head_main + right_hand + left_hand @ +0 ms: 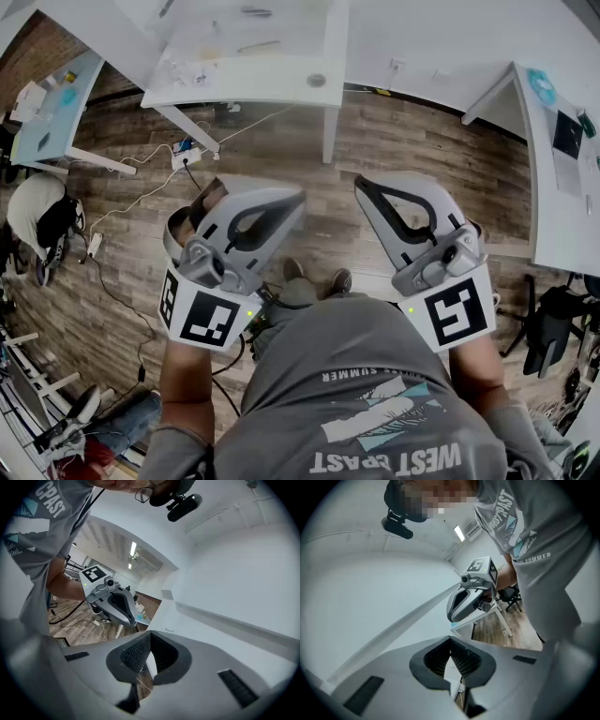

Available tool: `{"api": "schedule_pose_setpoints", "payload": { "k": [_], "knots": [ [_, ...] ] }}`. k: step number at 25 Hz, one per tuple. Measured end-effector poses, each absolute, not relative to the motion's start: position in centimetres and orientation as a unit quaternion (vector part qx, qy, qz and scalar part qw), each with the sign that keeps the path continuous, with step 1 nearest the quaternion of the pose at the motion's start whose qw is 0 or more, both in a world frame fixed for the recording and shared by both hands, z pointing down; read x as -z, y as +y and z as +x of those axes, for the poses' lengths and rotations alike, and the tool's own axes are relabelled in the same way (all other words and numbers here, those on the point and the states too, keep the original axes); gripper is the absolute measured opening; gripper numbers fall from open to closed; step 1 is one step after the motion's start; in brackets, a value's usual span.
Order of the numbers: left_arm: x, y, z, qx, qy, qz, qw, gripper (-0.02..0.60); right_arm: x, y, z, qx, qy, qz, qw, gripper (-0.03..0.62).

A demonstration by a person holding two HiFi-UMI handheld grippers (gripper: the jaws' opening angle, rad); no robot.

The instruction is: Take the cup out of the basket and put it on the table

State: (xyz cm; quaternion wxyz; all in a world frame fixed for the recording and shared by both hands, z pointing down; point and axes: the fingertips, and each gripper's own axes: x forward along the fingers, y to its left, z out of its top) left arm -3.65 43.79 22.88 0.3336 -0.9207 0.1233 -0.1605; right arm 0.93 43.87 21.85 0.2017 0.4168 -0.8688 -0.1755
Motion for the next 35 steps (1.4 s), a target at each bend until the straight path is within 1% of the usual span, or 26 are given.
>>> {"api": "schedule_pose_setpoints", "payload": {
  "k": [15,19,29,35],
  "knots": [
    [-23.4,44.5,-1.1,0.174,0.122,-0.919,0.331,0.009,-22.9,44.0,3.3,0.150,-0.878,0.409,0.197,0.012],
    [-23.6,44.6,-0.9,0.173,0.120,-0.920,0.331,0.009,-22.6,43.9,3.3,0.150,-0.879,0.414,0.183,0.012],
    [-23.7,41.5,-3.7,0.161,0.106,-0.924,0.331,0.009,-22.3,40.9,1.3,0.167,-0.857,0.446,0.198,0.012],
    [-23.1,38.2,-6.8,0.144,0.096,-0.924,0.341,0.009,-21.9,37.6,-1.3,0.174,-0.842,0.465,0.211,0.012]
  ]
}}
